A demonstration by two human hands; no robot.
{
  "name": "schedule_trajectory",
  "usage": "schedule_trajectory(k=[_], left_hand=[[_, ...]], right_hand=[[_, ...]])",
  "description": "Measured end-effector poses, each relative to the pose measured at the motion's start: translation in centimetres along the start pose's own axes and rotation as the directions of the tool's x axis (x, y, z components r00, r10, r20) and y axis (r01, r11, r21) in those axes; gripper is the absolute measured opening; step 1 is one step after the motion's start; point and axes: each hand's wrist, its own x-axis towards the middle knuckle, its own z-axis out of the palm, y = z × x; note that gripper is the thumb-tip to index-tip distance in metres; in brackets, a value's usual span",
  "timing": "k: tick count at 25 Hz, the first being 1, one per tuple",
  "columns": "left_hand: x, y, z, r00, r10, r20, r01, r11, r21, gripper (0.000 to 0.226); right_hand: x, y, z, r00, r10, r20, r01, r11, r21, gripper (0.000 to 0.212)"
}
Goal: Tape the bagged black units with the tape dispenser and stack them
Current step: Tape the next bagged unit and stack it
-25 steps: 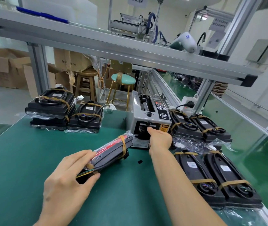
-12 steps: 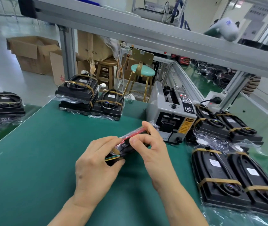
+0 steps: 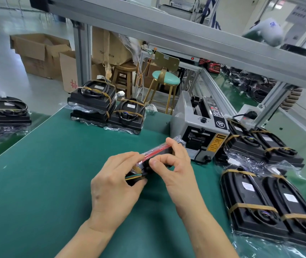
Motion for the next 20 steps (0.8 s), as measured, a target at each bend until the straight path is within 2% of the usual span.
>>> schedule_trajectory(k=[13, 16, 18, 20], left_hand=[[0.0, 0.1, 0.0, 1.000, 0.001, -0.004, -0.001, 1.000, 0.010, 0.057], [0.0, 0.2, 0.0, 1.000, 0.008, -0.010, -0.008, 1.000, 0.015, 0.056], [0.0, 0.3, -0.1, 1.000, 0.005, -0.009, -0.005, 1.000, 0.018, 0.055], [0.0, 0.4, -0.2, 1.000, 0.005, -0.001, -0.005, 1.000, 0.022, 0.055]], right_hand=[[0.3, 0.9, 0.7, 0.996, -0.050, -0.075, 0.043, 0.995, -0.091, 0.026], [0.3, 1.3, 1.1, 0.990, -0.066, -0.124, 0.054, 0.994, -0.099, 0.018], [0.3, 1.6, 1.5, 0.973, -0.070, -0.220, 0.069, 0.998, -0.013, 0.014], [-0.1, 1.6, 1.9, 0.951, -0.019, -0.308, 0.073, 0.984, 0.165, 0.034]])
